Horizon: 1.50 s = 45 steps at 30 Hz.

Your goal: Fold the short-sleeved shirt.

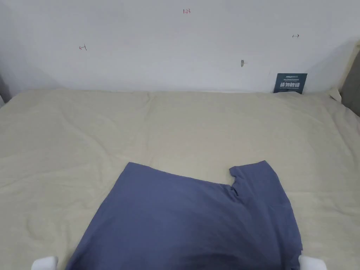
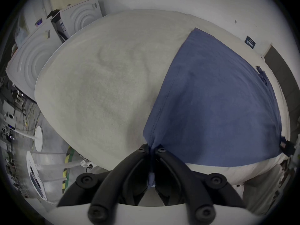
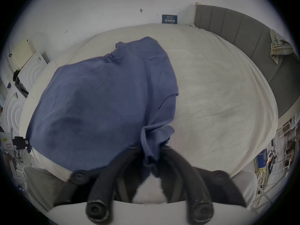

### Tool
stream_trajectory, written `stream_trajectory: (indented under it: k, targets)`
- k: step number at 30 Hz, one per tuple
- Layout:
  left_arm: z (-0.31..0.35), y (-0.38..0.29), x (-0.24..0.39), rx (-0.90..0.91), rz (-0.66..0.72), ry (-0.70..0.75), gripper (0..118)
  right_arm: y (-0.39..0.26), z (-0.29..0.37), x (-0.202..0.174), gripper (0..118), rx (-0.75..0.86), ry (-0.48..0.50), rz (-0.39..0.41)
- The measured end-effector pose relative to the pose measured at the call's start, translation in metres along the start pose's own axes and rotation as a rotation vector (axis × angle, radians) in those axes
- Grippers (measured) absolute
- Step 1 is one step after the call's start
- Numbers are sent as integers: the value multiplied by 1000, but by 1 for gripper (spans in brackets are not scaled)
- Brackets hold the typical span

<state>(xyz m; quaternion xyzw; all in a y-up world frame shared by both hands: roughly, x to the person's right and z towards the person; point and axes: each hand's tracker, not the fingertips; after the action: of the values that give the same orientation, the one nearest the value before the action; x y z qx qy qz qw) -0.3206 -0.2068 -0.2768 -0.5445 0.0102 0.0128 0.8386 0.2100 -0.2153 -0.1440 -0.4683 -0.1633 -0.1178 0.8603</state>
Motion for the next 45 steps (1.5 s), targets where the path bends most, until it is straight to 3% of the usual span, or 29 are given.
stream_trajectory:
  k: [1, 2, 4, 5, 14, 18, 21, 22, 24, 25, 26, 27, 28, 29, 30, 32, 38, 45]
  targets:
    - [2, 3, 1, -2, 8, -10, 15, 3, 6, 0, 56, 21, -15, -5]
    - [8, 6, 2, 3, 20, -16, 35, 9, 16, -1, 70, 46, -18, -7]
    - [24, 14, 5, 51, 31, -43, 95, 24, 37, -1, 75, 137, 7, -2]
    - [35, 21, 9, 93, 28, -78, 104, 34, 50, -1, 76, 181, 17, -1]
    - [162, 78, 72, 620, -47, -229, 105, 111, 166, -37, 77, 647, 49, 62]
    - [190, 85, 96, 813, -73, -231, 105, 118, 192, -55, 77, 801, 5, 80]
    - [200, 80, 108, 921, -90, -227, 101, 117, 201, -64, 76, 873, -49, 75]
    - [202, 78, 110, 938, -98, -238, 91, 117, 202, -64, 76, 887, -53, 76]
    - [203, 77, 112, 941, -115, -263, 55, 117, 206, -66, 74, 889, -52, 81]
    - [202, 77, 114, 939, -111, -265, 22, 118, 207, -67, 71, 885, -56, 79]
    - [201, 76, 116, 939, -109, -268, 4, 119, 205, -64, 67, 885, -49, 78]
    - [199, 77, 116, 943, -102, -278, 4, 119, 205, -64, 58, 889, -41, 72]
    - [198, 79, 115, 934, -107, -307, 3, 119, 205, -64, 6, 894, -39, 71]
    - [196, 81, 115, 914, -115, -318, 3, 120, 203, -65, 0, 925, -80, 62]
    - [194, 82, 117, 905, -115, -313, 0, 121, 202, -64, 0, 930, -100, 73]
    - [192, 84, 118, 914, -128, -328, 0, 128, 202, -60, 0, 891, -43, 88]
    - [170, 110, 126, 835, -171, -339, 0, 144, 183, -60, 0, 885, -68, 88]
    - [92, 209, 140, 487, -224, -402, 0, 179, 142, -58, 0, 833, -70, 108]
